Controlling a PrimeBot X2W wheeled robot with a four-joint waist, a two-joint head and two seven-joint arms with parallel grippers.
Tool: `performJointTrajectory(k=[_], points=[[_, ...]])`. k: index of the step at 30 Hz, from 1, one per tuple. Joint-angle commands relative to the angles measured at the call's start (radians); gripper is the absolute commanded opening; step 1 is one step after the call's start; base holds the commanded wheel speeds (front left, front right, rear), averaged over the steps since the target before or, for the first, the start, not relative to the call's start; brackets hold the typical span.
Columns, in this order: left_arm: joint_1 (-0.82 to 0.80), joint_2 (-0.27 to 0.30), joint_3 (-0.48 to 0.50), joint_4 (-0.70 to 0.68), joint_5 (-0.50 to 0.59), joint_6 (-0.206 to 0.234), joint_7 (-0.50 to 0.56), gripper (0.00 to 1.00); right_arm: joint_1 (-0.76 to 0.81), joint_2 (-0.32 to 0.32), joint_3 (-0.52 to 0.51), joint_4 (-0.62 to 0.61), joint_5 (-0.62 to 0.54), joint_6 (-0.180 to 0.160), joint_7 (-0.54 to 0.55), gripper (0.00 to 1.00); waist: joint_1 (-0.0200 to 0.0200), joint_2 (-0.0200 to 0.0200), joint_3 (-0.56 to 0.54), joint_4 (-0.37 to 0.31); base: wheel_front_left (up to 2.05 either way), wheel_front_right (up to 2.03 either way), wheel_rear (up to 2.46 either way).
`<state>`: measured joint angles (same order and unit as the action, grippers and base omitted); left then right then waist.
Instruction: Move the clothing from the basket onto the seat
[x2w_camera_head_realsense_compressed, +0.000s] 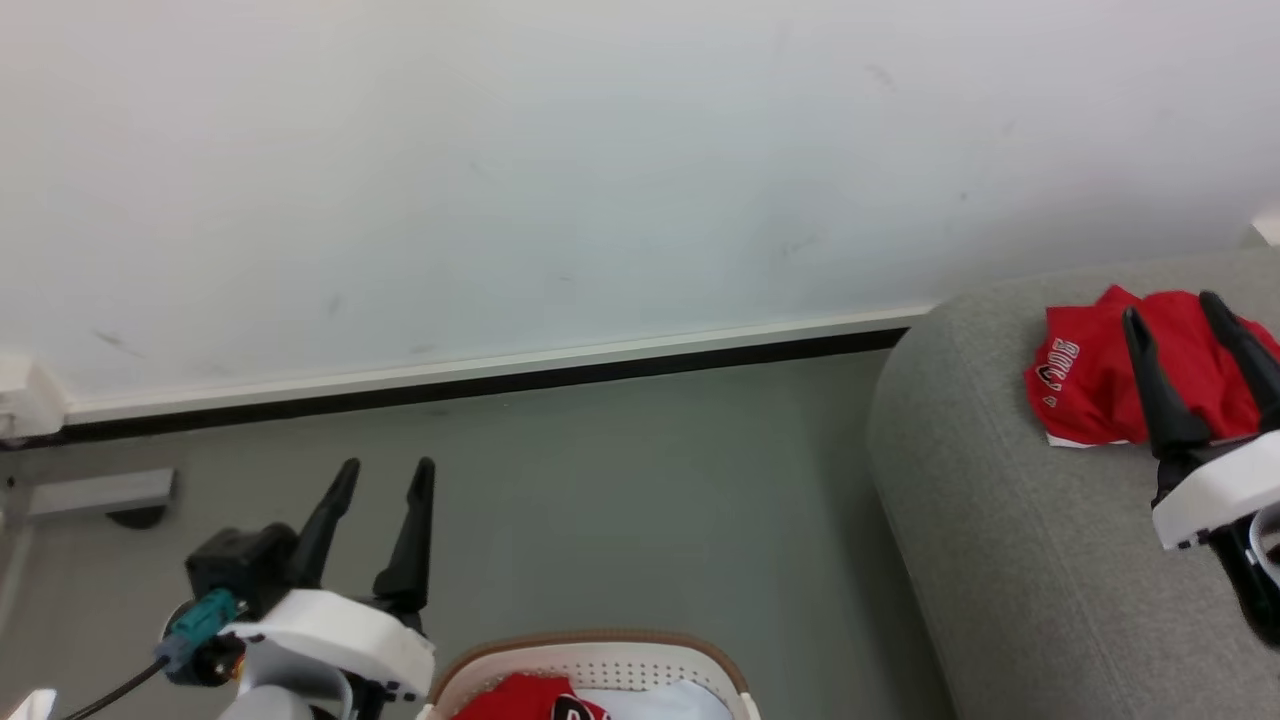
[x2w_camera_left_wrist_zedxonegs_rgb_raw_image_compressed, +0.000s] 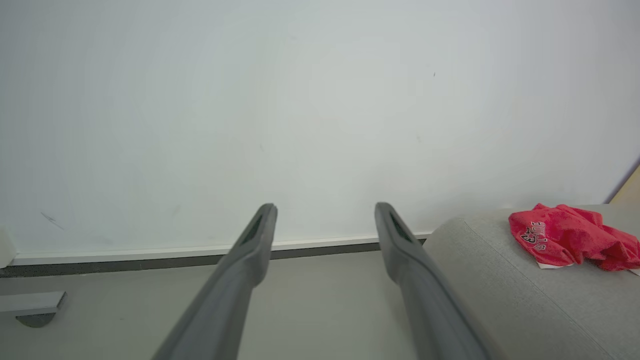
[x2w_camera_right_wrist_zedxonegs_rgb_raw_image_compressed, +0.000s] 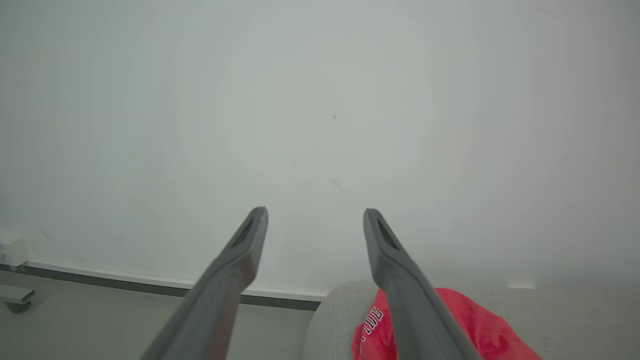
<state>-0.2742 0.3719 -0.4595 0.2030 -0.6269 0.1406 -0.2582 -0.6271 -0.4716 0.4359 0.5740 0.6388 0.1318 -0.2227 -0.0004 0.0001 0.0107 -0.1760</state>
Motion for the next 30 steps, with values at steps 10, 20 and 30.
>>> performJointTrajectory(k=[10,20,30], points=[[0.156,-0.065,0.196,-0.056,0.119,0.012,-0.007,1.00,0.390,0.182,-0.274,-0.290,-0.166,-0.002,-0.042,1.00,0.0004,-0.0001,-0.027,0.127,0.00,0.00,0.00],[0.267,-0.198,0.319,-0.080,0.284,-0.046,-0.006,1.00,0.617,0.308,-0.351,-0.470,-0.278,-0.002,-0.041,1.00,0.0004,-0.0001,-0.032,0.152,0.00,0.00,0.00],[0.260,-0.271,0.397,-0.054,0.372,-0.131,-0.007,1.00,0.587,0.340,-0.320,-0.462,-0.312,-0.002,-0.041,1.00,0.0004,-0.0001,-0.030,0.140,0.00,0.00,0.00]])
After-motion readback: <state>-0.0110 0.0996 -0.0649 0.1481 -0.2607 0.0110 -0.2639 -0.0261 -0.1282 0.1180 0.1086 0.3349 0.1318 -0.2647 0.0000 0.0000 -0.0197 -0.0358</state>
